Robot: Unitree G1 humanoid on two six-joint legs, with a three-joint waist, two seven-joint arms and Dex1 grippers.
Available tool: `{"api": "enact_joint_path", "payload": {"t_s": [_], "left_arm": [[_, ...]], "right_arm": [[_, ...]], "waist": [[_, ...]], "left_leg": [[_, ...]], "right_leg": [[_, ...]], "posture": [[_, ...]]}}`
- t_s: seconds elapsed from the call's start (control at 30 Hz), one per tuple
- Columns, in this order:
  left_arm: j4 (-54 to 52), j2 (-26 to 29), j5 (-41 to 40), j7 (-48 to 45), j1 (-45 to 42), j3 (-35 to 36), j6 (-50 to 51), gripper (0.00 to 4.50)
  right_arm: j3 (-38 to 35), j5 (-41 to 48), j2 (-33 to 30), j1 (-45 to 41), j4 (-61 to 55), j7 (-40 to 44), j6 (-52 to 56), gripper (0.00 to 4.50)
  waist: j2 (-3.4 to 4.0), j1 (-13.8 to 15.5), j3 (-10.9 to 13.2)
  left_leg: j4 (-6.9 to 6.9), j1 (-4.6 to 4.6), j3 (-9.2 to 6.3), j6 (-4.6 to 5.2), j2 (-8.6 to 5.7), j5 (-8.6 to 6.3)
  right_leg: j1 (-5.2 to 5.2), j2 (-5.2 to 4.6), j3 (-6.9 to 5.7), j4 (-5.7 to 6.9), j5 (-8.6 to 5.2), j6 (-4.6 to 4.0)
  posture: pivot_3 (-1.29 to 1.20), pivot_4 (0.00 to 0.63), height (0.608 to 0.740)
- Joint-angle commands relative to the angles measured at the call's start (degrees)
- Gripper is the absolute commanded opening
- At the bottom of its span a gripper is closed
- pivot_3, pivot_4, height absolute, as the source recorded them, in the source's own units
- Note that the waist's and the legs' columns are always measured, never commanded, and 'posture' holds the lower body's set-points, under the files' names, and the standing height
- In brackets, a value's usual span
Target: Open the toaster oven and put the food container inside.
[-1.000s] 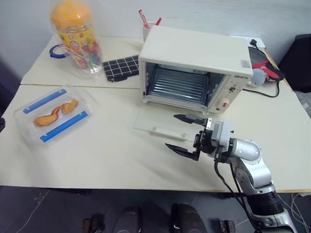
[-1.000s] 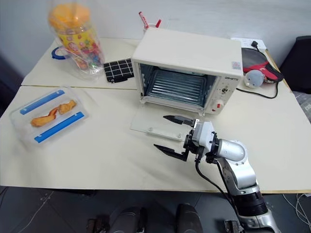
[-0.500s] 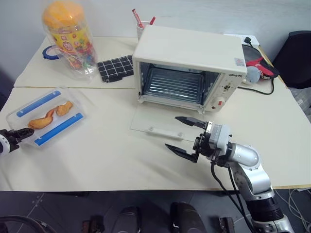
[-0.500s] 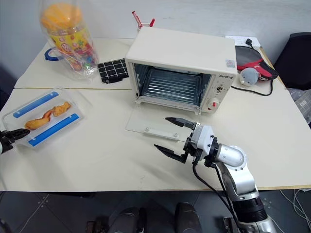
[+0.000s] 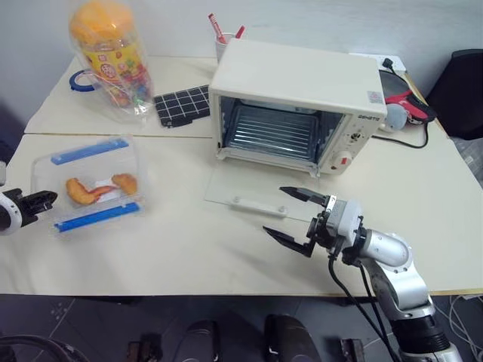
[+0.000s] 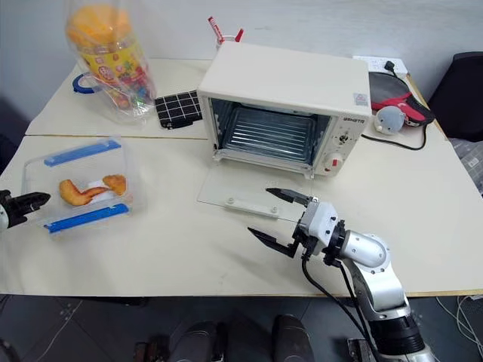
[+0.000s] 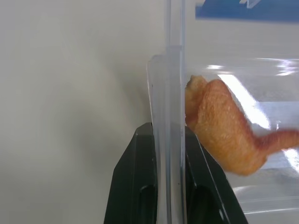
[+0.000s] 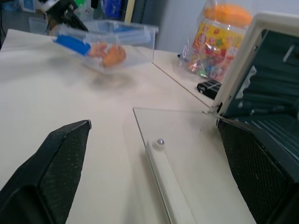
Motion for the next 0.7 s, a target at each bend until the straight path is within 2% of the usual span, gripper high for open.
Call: {"api": "enact_joint_path", "payload": {"t_s": [0.03, 0.17, 0.27, 0.4, 0.53, 0.7], "left_arm": [[-10.7, 0.0, -3.7, -1.6, -2.2, -1.2, 5.2, 0.15], [-18.7, -3.9, -5.1, 0.8, -7.1, -5.7, 11.5, 0.15], [-22.3, -15.1, -3.3, 8.1, -16.5, -10.9, 19.5, 0.15], [-25.3, -23.8, -3.5, 10.3, -22.6, -13.8, 23.3, 0.15], [-25.1, -29.3, -1.9, 12.5, -27.3, -17.8, 23.4, 0.15], [-21.7, -33.8, 2.6, 14.8, -32.4, -21.2, 22.7, 0.15]], "right_arm": [[-4.6, 0.9, -2.7, 3.1, -3.5, -0.8, -0.7, 4.50], [-9.0, 1.0, -5.3, 8.4, -4.9, -1.8, -0.3, 4.50], [-12.9, 0.9, -5.7, 14.6, -7.4, -3.9, 0.3, 4.50], [-13.1, 0.5, -4.9, 18.5, -11.3, -6.1, 1.1, 4.50], [-13.5, 0.1, -4.2, 22.6, -15.0, -8.5, 1.6, 4.50], [-13.8, -0.8, -2.9, 26.4, -18.3, -11.8, 1.7, 4.50]], "waist": [[0.00, 0.2, 0.0], [0.00, 1.0, 0.0], [0.01, 2.0, 0.0], [-0.10, 2.1, 0.0], [-0.10, 1.8, 0.0], [-0.10, 2.3, 0.0]], "left_leg": [[0.00, 0.01, 0.01, 0.00, -0.02, 0.00], [0.02, 0.03, 0.01, 0.01, -0.02, 0.01], [0.08, 0.05, -0.04, 0.03, -0.06, 0.04], [0.18, 0.03, 0.01, 0.05, -0.11, 0.06], [0.12, 0.07, 0.03, -0.06, 0.04, 0.07], [0.15, 0.10, 0.04, -0.08, 0.03, 0.09]], "right_leg": [[0.01, -0.02, 0.02, 0.01, 0.00, 0.00], [0.05, 0.01, 0.08, 0.00, 0.00, 0.00], [0.12, 0.03, 0.07, 0.03, 0.00, 0.00], [0.15, 0.04, 0.14, 0.07, 0.02, 0.04], [0.11, 0.26, 0.19, 0.04, 0.02, 0.03], [0.13, 0.26, 0.24, 0.05, 0.01, 0.03]], "posture": [[0.00, 0.150, 0.740], [0.00, 0.150, 0.740], [0.00, 0.150, 0.740], [0.00, 0.150, 0.740], [0.00, 0.150, 0.740], [0.00, 0.150, 0.740]]}}
